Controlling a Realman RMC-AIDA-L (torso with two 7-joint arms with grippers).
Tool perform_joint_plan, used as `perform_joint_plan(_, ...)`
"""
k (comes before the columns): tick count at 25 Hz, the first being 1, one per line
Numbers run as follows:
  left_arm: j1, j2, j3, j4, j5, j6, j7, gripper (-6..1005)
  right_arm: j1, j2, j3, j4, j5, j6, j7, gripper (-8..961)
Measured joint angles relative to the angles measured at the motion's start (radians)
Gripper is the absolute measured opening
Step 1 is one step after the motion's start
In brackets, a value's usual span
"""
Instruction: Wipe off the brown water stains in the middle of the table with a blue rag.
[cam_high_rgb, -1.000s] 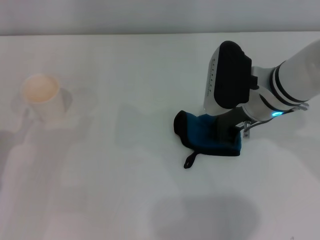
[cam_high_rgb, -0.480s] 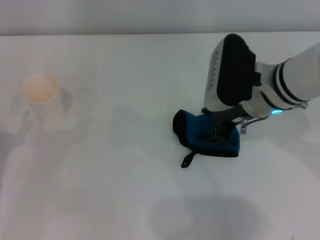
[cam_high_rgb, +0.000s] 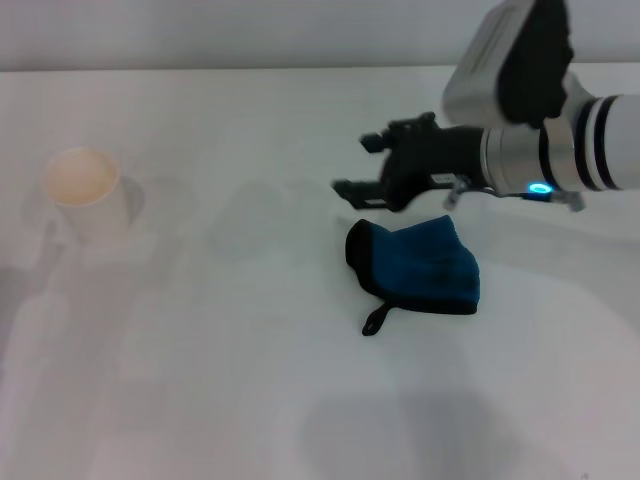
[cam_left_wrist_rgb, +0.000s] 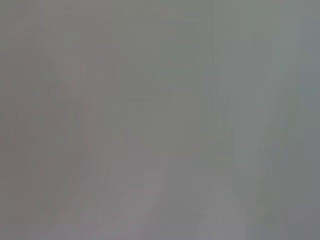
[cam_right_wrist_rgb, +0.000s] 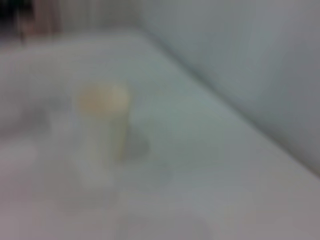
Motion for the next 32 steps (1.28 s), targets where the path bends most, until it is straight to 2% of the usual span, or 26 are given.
perform_joint_plan(3,0.001,-0.001,0.000,0.000,0.000,0.003,-0.009,892,-0.032,0.000,0.003,0.067,0.319,0.065,-0.146,707)
perform_joint_plan(6,0.004,-0.002,0.000,0.000,-0.001,0.006,-0.010,892,-0.054,0.000,0.033,0.185,0.705,0.044,-0.383,697)
perform_joint_plan(9,0.007,-0.002,0.000,0.000,-0.002,0.013,-0.010,892,-0.054,0.000,0.105,0.356,1.039,-0.107,-0.607,689)
perform_joint_plan(12,0.012,-0.002,0.001,0.000,-0.002,0.025,-0.010,892,-0.042,0.000,0.181,0.558,1.265,-0.273,-0.771,684)
perform_joint_plan(13,0.013,-0.002,0.001,0.000,-0.002,0.028,-0.010,892,-0.041,0.001,0.212,0.662,1.379,-0.337,-0.865,683)
perform_joint_plan(14,0.013,-0.002,0.001,0.000,-0.002,0.028,-0.010,892,-0.043,0.002,0.221,0.709,1.440,-0.357,-0.922,682)
perform_joint_plan(22,0.015,-0.002,0.006,-0.004,-0.002,0.026,-0.010,892,-0.056,0.010,0.220,0.970,1.769,-0.368,-1.440,677)
perform_joint_plan(32,0.002,0.000,0.002,-0.028,-0.002,0.013,-0.010,892,-0.078,0.009,0.226,1.084,1.871,-0.330,-1.509,688)
